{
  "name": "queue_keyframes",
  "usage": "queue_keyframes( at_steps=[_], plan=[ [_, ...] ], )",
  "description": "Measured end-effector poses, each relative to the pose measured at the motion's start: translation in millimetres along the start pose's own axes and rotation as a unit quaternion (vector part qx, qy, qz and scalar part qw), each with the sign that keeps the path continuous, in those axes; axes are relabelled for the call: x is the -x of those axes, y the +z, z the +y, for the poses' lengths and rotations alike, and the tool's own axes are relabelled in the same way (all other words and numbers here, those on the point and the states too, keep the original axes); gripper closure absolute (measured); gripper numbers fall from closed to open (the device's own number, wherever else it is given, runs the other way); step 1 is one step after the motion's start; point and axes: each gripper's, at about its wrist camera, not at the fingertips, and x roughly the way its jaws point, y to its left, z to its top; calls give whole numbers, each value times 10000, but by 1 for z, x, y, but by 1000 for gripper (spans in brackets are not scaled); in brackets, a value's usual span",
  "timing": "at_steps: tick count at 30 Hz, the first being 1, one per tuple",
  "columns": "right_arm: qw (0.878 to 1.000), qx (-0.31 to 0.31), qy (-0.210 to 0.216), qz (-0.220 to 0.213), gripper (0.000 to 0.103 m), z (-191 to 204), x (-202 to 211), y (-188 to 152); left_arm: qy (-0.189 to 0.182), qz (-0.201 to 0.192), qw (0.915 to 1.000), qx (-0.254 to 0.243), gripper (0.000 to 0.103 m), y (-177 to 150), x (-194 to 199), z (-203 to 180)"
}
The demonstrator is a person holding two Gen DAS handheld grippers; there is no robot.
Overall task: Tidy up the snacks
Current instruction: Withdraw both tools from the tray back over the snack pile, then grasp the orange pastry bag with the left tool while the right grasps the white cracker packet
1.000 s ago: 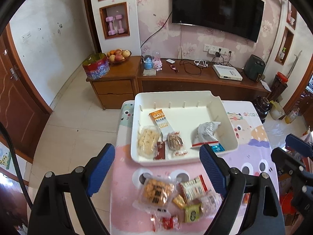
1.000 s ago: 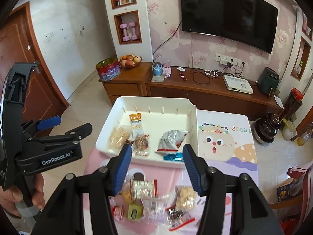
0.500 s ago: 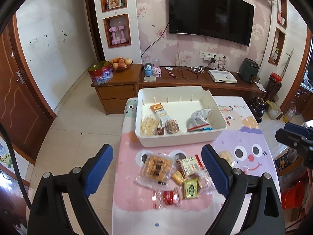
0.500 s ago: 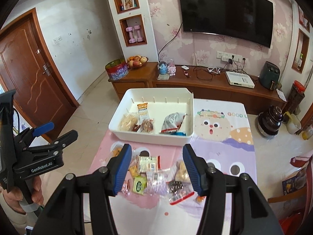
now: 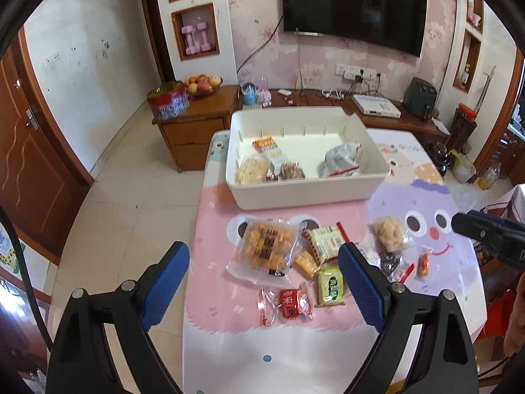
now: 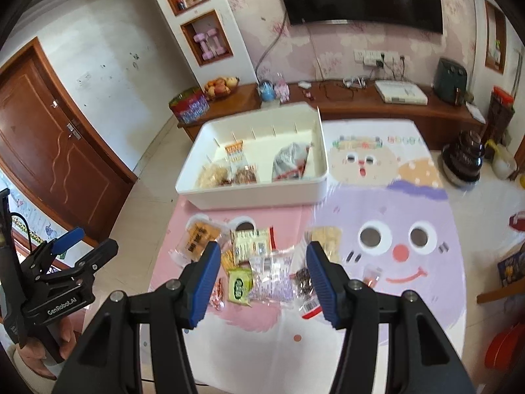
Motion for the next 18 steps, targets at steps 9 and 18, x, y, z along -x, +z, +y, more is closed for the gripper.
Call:
queue_keyframes(
  at_steps=[9, 18],
  plan=[
    [9976, -213, -1, 660, 48, -10, -67, -27, -4, 587, 9983, 4, 12, -6, -63, 3],
    [9920, -287, -36, 1228, 48, -10, -126, -39, -294, 1411, 9896, 4, 12, -13, -142, 7]
  ],
)
